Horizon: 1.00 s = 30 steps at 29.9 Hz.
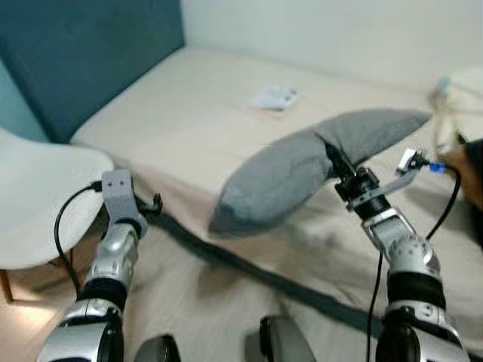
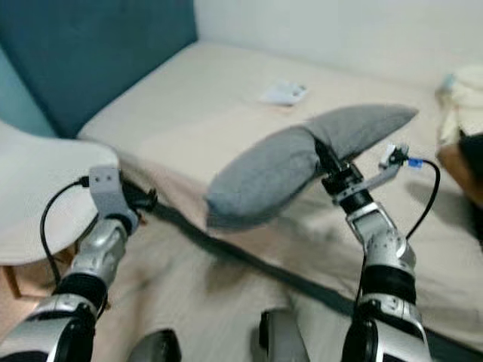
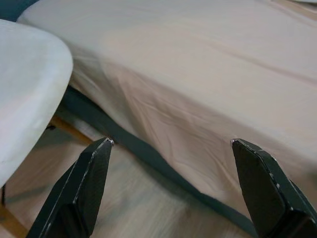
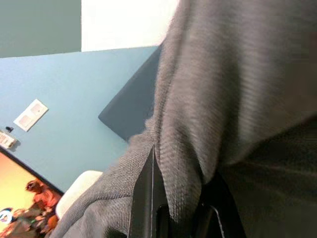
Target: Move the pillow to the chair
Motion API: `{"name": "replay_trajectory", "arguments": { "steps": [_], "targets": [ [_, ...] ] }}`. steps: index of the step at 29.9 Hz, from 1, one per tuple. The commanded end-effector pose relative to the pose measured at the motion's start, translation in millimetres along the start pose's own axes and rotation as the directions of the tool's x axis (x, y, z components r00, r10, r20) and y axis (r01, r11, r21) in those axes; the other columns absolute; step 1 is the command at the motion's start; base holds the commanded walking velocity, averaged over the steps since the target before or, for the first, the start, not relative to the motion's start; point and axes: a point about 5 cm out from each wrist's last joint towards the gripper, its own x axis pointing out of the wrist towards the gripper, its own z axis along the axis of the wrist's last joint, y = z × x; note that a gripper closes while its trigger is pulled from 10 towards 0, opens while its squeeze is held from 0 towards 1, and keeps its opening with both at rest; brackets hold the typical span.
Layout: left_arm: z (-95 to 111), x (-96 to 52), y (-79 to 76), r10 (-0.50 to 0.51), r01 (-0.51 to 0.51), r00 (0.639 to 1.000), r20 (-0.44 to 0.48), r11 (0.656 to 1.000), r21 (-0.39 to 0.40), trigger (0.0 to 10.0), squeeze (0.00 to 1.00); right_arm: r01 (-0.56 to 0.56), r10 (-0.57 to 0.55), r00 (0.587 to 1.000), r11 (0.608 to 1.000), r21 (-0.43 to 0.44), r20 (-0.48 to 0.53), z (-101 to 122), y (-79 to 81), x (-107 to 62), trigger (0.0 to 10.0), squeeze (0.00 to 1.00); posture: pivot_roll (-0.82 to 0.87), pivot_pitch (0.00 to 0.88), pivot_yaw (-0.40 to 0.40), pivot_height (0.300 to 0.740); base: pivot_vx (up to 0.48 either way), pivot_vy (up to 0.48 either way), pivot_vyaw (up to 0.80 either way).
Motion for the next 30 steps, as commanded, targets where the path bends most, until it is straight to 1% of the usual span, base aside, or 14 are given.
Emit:
{"name": "replay_trajectory", "arguments": {
  "steps": [1,7,9,10,16,19,21,29,30],
  "targets": [
    [-5.5,-2.3,4.5,0.012,-0.012,1.000,-0.014,1.000,-0.003,10.0,0.00,-0.080,0.080,0.996,0.997,-0.009,0.036,6.6,14.3,9.8,0.0,0.00,-0.05,0.087,-0.002,0.620,0.000,0.000,0.00],
    [-7.6,-2.8,0.8,0.002,-0.002,1.000,-0.017,1.000,-0.010,10.0,0.00,-0.100,0.100,0.995,0.995,-0.002,0.018,1.4,19.8,11.7,0.0,0.00,-0.05,0.078,-0.003,0.640,0.000,0.000,0.00],
    [-7.6,-2.8,0.8,0.002,-0.002,1.000,-0.017,1.000,-0.010,10.0,0.00,-0.100,0.100,0.995,0.995,-0.002,0.018,1.4,19.8,11.7,0.0,0.00,-0.05,0.078,-0.003,0.640,0.000,0.000,0.00],
    [-7.4,-2.5,0.5,0.004,-0.004,1.000,-0.018,1.000,-0.018,10.0,0.00,-0.110,0.110,0.994,0.994,0.000,0.002,-3.3,22.2,12.8,0.0,0.00,-0.05,0.074,-0.002,0.650,0.000,0.000,0.00],
    [-7.3,-1.5,3.7,0.022,-0.024,0.999,-0.034,0.998,-0.053,10.0,0.00,-0.110,0.110,0.994,0.994,0.002,-0.005,-6.1,23.1,12.6,0.0,0.00,-0.05,0.073,0.002,0.670,0.000,0.000,0.00],
    [-9.6,-1.2,5.7,0.027,-0.032,0.998,-0.062,0.997,-0.070,10.0,0.00,-0.107,0.107,0.994,0.994,0.004,-0.005,-7.4,23.0,11.3,0.0,0.00,-0.05,0.075,0.006,0.685,-0.425,0.000,0.00],
    [-10.3,-1.7,6.0,0.024,-0.028,0.998,-0.060,0.998,-0.062,10.0,0.00,-0.104,0.104,0.995,0.995,0.004,-0.005,-7.6,22.6,10.2,0.0,0.00,-0.05,0.075,0.006,0.695,-0.480,0.000,0.00],
    [-12.7,-3.9,1.3,-0.005,0.003,0.999,-0.040,0.999,-0.043,10.0,0.00,-0.062,0.062,0.998,0.998,-0.013,-0.003,-7.6,17.6,6.0,0.0,0.00,-0.05,0.077,0.009,0.735,0.000,0.000,0.00],
    [-12.7,-3.9,1.3,-0.005,0.003,0.999,-0.040,0.999,-0.043,10.0,0.00,-0.062,0.062,0.998,0.998,-0.013,-0.003,-7.6,17.6,6.0,0.0,0.00,-0.05,0.077,0.009,0.735,0.000,0.000,0.00]
  ]
}}
